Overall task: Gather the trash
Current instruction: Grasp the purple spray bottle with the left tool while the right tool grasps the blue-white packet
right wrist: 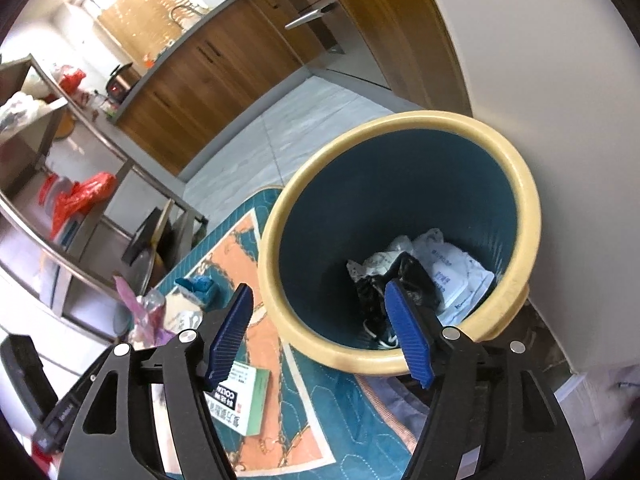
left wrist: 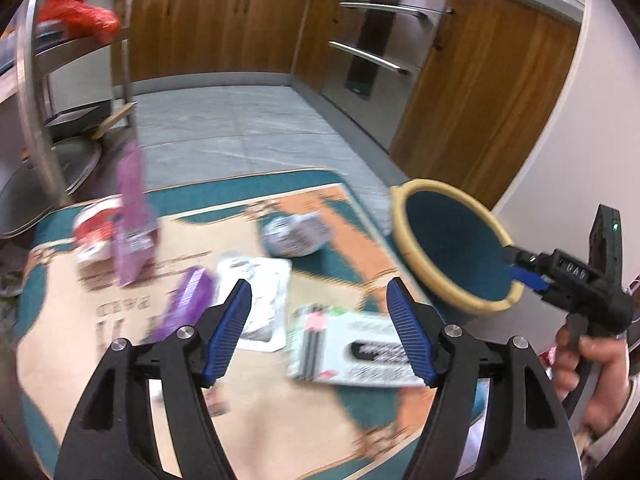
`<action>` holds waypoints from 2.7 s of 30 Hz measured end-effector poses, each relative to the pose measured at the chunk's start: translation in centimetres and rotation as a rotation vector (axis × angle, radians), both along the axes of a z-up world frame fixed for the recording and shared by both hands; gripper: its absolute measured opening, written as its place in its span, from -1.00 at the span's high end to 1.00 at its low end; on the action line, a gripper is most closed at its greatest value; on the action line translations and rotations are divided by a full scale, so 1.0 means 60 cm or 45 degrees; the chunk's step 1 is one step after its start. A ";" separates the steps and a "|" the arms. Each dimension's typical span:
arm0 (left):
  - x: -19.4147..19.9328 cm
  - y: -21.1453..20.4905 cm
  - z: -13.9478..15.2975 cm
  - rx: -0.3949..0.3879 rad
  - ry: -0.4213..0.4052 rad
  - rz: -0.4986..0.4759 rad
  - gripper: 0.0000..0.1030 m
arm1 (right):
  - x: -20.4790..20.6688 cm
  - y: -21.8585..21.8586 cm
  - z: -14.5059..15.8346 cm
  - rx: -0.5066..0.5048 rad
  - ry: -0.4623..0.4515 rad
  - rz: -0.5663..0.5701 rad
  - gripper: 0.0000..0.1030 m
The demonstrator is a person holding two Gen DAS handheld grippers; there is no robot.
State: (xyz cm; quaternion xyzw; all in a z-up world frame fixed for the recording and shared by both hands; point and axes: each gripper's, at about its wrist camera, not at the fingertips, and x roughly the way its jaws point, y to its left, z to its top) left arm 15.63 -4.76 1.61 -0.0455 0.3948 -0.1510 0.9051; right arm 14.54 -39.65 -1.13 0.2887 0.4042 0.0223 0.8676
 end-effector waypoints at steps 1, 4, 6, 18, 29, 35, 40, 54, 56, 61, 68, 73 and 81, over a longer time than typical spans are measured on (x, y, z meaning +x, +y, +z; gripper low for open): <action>-0.004 0.010 -0.002 0.007 0.003 0.011 -0.36 | 0.001 0.003 -0.001 -0.002 0.000 0.007 -0.36; -0.018 0.058 -0.010 0.031 0.018 0.056 -0.39 | 0.003 0.015 -0.001 -0.013 0.001 0.024 -0.39; -0.026 0.089 -0.018 0.045 0.033 0.098 -0.43 | 0.005 0.023 -0.001 -0.021 -0.001 0.040 -0.40; -0.015 0.157 -0.069 0.041 0.100 0.193 -0.51 | 0.016 0.083 0.007 -0.129 -0.015 0.159 -0.41; 0.049 0.137 -0.134 0.075 0.176 0.115 -0.36 | 0.031 0.158 0.009 -0.247 -0.030 0.314 -0.41; 0.061 0.131 -0.153 0.089 0.187 0.086 -0.05 | 0.054 0.204 0.004 -0.282 -0.033 0.398 -0.41; 0.056 0.132 -0.150 0.094 0.169 0.093 0.32 | 0.091 0.237 -0.006 -0.226 -0.034 0.452 -0.41; 0.037 0.163 -0.149 -0.022 0.189 0.182 0.34 | 0.187 0.333 -0.017 -0.238 -0.057 0.524 -0.41; 0.037 0.162 -0.148 -0.014 0.185 0.180 0.34 | 0.199 0.335 -0.025 -0.243 -0.045 0.513 -0.41; 0.036 0.165 -0.148 -0.016 0.185 0.184 0.34 | 0.223 0.339 -0.057 -0.226 0.028 0.484 -0.36; 0.031 0.164 -0.146 -0.010 0.182 0.195 0.34 | 0.220 0.347 -0.066 -0.232 0.029 0.507 0.33; 0.023 0.163 -0.131 -0.011 0.148 0.202 0.35 | 0.208 0.332 -0.051 -0.216 0.004 0.479 0.53; -0.004 0.167 -0.110 -0.014 0.114 0.219 0.37 | 0.170 0.300 0.004 -0.157 -0.088 0.440 0.59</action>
